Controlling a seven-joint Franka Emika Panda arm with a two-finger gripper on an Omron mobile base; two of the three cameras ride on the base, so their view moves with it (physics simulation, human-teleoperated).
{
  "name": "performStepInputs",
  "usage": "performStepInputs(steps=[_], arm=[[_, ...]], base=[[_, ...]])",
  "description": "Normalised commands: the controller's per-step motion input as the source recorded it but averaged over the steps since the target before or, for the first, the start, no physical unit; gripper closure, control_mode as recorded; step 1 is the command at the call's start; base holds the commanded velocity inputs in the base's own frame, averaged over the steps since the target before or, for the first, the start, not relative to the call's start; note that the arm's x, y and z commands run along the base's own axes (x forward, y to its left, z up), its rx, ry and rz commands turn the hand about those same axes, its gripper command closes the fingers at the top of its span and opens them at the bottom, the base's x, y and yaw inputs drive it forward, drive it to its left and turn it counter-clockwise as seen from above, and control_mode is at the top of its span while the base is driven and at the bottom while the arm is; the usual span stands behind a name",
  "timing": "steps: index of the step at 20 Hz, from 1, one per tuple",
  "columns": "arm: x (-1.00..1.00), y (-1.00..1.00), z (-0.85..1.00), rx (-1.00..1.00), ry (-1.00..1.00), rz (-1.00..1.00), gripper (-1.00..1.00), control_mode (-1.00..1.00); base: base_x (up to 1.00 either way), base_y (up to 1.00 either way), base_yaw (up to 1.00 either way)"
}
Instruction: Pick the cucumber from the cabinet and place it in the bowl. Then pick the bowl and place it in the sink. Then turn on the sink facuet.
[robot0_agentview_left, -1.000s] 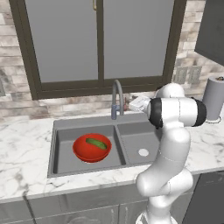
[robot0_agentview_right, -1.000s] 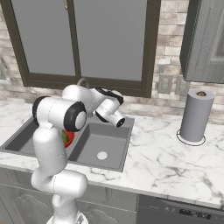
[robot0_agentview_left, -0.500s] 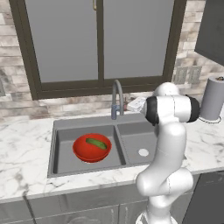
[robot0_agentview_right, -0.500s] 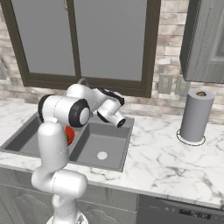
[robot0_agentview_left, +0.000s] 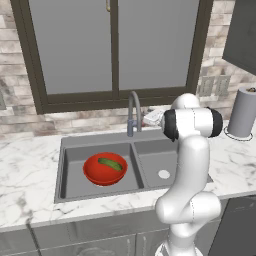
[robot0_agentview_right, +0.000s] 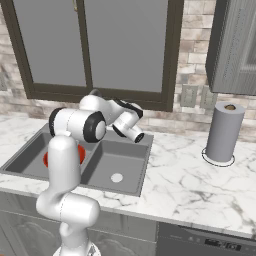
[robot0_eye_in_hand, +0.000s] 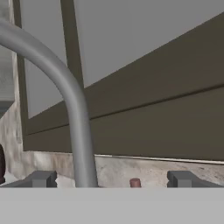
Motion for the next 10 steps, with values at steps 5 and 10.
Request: performStepInputs(steps=[5,10], arm=[[0.28,0.00,-0.07,0.00,0.00,-0.01,-1.00,-1.00],[0.30,0.00,-0.11,0.00,0.00,0.00,-1.00,-1.00]], base=[[0.00,0.00,0.00],[0.00,0.00,0.00]])
